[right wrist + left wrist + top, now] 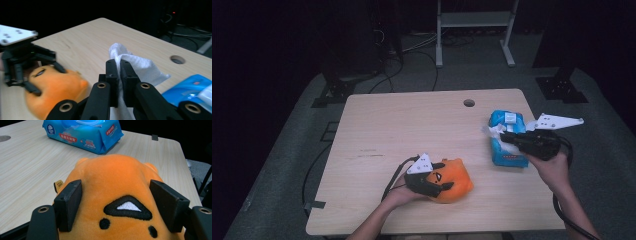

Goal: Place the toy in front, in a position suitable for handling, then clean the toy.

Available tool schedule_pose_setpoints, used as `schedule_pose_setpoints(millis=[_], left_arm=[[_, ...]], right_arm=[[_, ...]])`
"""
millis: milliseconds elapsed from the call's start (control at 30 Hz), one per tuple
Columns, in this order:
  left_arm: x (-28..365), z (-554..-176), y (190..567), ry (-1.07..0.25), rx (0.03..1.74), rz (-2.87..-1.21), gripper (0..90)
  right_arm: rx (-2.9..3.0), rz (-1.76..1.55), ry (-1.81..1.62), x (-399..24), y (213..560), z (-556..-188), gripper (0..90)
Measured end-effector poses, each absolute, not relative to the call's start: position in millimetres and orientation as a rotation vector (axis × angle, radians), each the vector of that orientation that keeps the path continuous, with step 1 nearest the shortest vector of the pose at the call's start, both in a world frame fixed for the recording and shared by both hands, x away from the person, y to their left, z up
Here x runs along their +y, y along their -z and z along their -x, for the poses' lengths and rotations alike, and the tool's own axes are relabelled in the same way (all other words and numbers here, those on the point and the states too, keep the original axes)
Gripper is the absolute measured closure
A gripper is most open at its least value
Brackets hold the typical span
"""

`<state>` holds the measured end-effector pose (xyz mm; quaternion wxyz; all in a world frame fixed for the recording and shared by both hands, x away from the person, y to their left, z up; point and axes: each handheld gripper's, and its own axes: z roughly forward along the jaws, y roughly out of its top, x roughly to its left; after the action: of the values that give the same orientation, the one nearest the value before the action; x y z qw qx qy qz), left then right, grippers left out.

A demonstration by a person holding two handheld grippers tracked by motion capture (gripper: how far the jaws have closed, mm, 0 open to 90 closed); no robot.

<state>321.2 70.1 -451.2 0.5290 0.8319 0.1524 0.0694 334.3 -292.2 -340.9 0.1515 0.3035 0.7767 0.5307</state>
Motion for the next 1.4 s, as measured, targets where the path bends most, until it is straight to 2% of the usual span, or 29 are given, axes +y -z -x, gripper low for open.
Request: schedule_pose_setpoints(millis=[433, 633, 933, 1000, 1067, 1100, 1133, 1167, 1300, 1333, 1400], left_arm=[[69.8, -321.4, 450.0, -0.18, 0.345, -2.002, 27.4], [69.1, -321.1, 449.9, -0.179, 0.341, -2.003, 27.0], [68.5, -319.9, 449.4, -0.188, 0.323, -2.011, 26.6], [67.8, -319.4, 449.4, -0.19, 0.322, -2.012, 26.5], [67.7, -319.5, 449.5, -0.189, 0.318, -2.014, 26.4], [67.7, -319.5, 449.5, -0.189, 0.318, -2.014, 26.4], [67.5, -319.6, 449.6, -0.19, 0.314, -2.015, 26.2], [67.5, -319.9, 449.5, -0.19, 0.312, -2.019, 26.0], [66.9, -320.5, 449.0, -0.184, 0.31, -2.026, 24.1], [66.6, -320.4, 447.6, -0.185, 0.308, -2.03, 22.9], [67.6, -321.3, 437.1, -0.176, 0.314, -2.064, 15.0]], right_arm=[[2.503, -0.71, -1.583, -242.2, 362.8, -295.7, 85.4], [2.661, -0.642, -1.537, -215.3, 380.5, -302.3, 85.4], [2.684, -0.661, -1.518, -200.3, 401.7, -323.0, 83.3], [2.661, -0.691, -1.489, -197.9, 411.2, -325.8, 70.0], [2.643, -0.702, -1.49, -197.9, 414.7, -326.3, 62.2], [2.643, -0.702, -1.49, -197.9, 414.7, -326.3, 62.2], [2.635, -0.72, -1.474, -198.0, 416.5, -328.6, 56.7], [2.64, -0.732, -1.487, -198.1, 417.9, -330.2, 55.8], [2.66, -0.78, -1.543, -196.7, 426.1, -335.6, 58.9], [2.671, -0.786, -1.564, -196.5, 429.5, -336.9, 62.4], [2.678, -0.811, -1.618, -197.3, 435.9, -338.1, 68.0]])
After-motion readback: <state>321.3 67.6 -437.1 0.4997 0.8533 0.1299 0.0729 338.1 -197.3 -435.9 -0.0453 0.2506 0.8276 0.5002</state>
